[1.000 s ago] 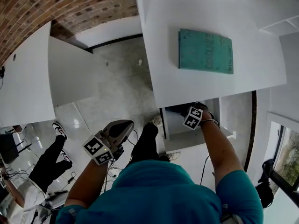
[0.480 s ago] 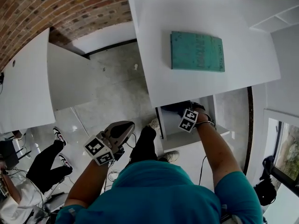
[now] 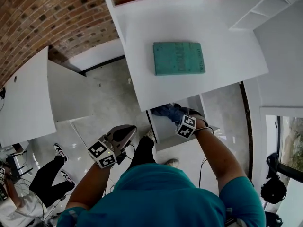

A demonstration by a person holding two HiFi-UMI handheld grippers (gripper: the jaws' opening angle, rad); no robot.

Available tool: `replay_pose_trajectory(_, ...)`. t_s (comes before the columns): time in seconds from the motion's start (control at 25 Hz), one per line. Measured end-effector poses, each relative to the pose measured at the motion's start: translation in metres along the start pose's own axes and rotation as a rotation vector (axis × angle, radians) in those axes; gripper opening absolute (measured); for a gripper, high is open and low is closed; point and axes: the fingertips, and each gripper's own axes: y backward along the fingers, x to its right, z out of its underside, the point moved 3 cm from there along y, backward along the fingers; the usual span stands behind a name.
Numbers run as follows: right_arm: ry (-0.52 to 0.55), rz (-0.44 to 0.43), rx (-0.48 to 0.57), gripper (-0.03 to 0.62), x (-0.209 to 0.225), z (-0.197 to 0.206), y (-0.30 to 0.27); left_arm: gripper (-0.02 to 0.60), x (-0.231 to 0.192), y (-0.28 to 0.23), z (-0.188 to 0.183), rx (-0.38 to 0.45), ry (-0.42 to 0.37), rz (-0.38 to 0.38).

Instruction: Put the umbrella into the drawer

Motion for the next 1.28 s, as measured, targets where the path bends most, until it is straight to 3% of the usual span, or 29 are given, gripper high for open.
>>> replay_pose_trajectory(0.32, -0.156, 0.030, 0.183, 0.288, 0.000, -0.001, 0.094, 0.015, 0.048, -0.029, -0.026, 0.008, -0.073, 0.084)
replay_pose_trajectory(0.64, -0.343, 0.112, 0.464, 0.287, 0.006, 0.007, 0.213, 0.015, 0.090, -0.058, -0.054, -0.003, -0.174, 0.161)
replay_pose_trajectory(0.88, -0.511, 0.210, 0.686, 0.287, 0.008, 0.046, 0.295, 0.015, 0.121, -0.072, -0.072, 0.004, -0.215, 0.186)
replay_pose_trajectory(1.04, -0.607, 0.284, 0.815, 0.283, 0.005, 0.081, 0.340, 0.015, 0.129, -0.077, -0.086, 0.000, -0.238, 0.160)
replay_pose_trajectory(1.28, -0.722, 0.400, 0.974, 0.158, -0.004, 0.133, 0.392, 0.015, 0.148, -0.076, -0.109, 0.017, -0.305, 0.138)
